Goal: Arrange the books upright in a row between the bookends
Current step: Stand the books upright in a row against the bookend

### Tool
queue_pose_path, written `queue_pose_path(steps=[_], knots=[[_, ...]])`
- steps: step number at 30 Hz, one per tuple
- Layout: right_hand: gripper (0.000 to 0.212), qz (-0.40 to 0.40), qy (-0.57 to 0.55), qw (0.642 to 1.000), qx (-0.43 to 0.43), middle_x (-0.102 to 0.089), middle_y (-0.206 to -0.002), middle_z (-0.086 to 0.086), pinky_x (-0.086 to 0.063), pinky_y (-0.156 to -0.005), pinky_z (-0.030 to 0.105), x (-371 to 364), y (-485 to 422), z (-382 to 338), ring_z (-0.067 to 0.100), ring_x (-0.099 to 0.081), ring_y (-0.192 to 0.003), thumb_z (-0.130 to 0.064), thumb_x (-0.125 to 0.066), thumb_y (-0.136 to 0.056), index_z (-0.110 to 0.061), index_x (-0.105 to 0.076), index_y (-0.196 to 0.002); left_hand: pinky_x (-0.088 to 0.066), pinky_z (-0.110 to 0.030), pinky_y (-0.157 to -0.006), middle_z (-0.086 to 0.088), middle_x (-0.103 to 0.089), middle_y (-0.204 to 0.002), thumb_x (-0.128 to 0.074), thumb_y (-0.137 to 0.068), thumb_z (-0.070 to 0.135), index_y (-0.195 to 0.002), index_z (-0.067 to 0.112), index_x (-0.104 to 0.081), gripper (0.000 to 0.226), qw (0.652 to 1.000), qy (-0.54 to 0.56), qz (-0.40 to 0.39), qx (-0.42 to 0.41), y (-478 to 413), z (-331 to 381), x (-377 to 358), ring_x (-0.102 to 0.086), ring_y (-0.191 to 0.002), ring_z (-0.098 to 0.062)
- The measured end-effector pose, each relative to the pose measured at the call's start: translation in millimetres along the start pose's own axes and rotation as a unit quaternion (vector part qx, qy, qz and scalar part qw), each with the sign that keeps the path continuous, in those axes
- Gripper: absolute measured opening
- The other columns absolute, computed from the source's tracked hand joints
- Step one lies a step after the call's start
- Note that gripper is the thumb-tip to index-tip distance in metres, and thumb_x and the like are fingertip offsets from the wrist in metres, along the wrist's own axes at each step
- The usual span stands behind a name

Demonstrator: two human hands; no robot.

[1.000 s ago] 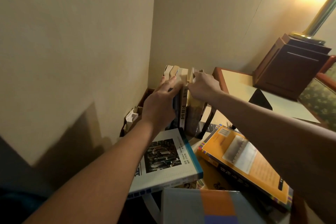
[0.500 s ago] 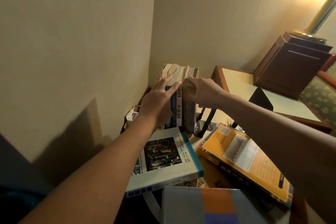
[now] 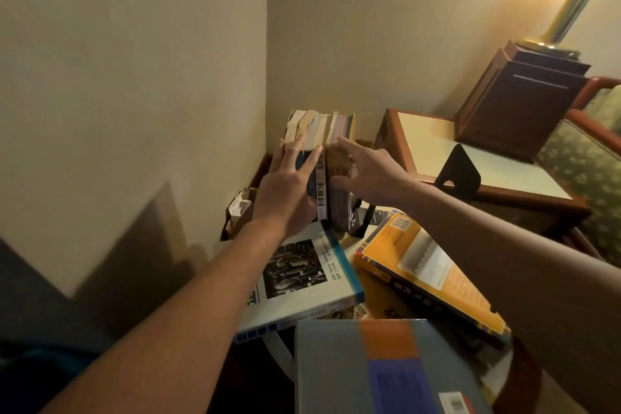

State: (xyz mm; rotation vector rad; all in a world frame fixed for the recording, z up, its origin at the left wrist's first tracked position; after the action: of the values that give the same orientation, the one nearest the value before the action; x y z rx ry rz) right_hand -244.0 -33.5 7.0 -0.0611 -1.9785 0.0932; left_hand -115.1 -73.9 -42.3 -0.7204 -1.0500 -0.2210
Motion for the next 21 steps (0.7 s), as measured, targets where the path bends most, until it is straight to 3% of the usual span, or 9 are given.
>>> queue_pose_path(steps=[5,10,12,17,21], knots=[[0.073,0.026,-0.057,0.998,-0.009,-0.057,-0.141,0.012,-0.05,-0.092,0.035,8.2,38.8,-10.7,0.029,-0.06,-0.122,-0.029,-0.065,-0.096,-0.02,-0.026,-0.157,-0.038,-0.06,-0.111,-0.013,-0.015,-0.165,-0.041,-0.092,0.043,-0.156,0.019,-0.028,0.07,0.996,0.078,0.012,0.031,45.8,9.0,11.0,-0.021,-0.15,-0.035],[0.078,0.021,-0.102,0.994,-0.022,-0.049,-0.15,0.009,-0.054,-0.098,0.044,-10.2,89.7,-12.4,0.028,-0.059,-0.125,-0.028,-0.064,-0.096,-0.025,-0.018,-0.159,-0.037,-0.051,-0.113,-0.002,-0.017,-0.166,-0.058,-0.097,0.037,-0.155,0.028,-0.033,0.063,0.983,0.13,0.001,0.126,103.4,0.5,25.4,-0.022,-0.15,-0.026],[0.078,0.021,-0.086,0.996,-0.031,-0.049,-0.15,0.007,-0.051,-0.096,0.035,-20.3,110.5,-7.7,0.027,-0.057,-0.127,-0.031,-0.064,-0.096,-0.027,-0.018,-0.159,-0.035,-0.047,-0.115,0.001,-0.02,-0.165,-0.063,-0.095,0.034,-0.154,0.029,-0.034,0.065,0.976,0.144,-0.016,0.162,126.9,-2.6,26.1,-0.024,-0.15,-0.024],[0.077,-0.001,-0.097,0.994,-0.048,-0.067,-0.127,0.007,-0.054,-0.074,0.021,-54.9,161.4,3.3,0.015,-0.067,-0.099,-0.03,-0.063,-0.096,-0.025,-0.019,-0.159,-0.036,-0.045,-0.116,0.0,-0.022,-0.164,-0.061,-0.095,0.039,-0.153,0.033,-0.034,0.064,0.948,0.165,-0.081,0.26,186.4,-16.2,8.9,-0.028,-0.147,-0.024],[0.073,-0.016,-0.097,0.993,-0.067,-0.056,-0.141,0.004,-0.058,-0.087,0.029,-79.6,199.4,15.4,0.02,-0.059,-0.124,-0.032,-0.06,-0.098,-0.029,-0.019,-0.158,-0.024,-0.039,-0.119,0.004,-0.029,-0.161,-0.057,-0.097,0.044,-0.152,0.031,-0.037,0.06,0.944,0.174,-0.116,0.257,223.2,7.1,-3.1,-0.024,-0.148,-0.018]])
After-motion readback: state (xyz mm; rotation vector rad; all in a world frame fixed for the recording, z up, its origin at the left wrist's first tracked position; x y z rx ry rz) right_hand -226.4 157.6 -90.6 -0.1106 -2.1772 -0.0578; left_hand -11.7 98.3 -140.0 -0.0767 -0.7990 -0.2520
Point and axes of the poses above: each hand's wrist, its own y-axis away from the middle knuckle, its own x-axis out of the back of the hand, z = x × y, the point moved 8 cm from there along -y, towards the middle knuckle
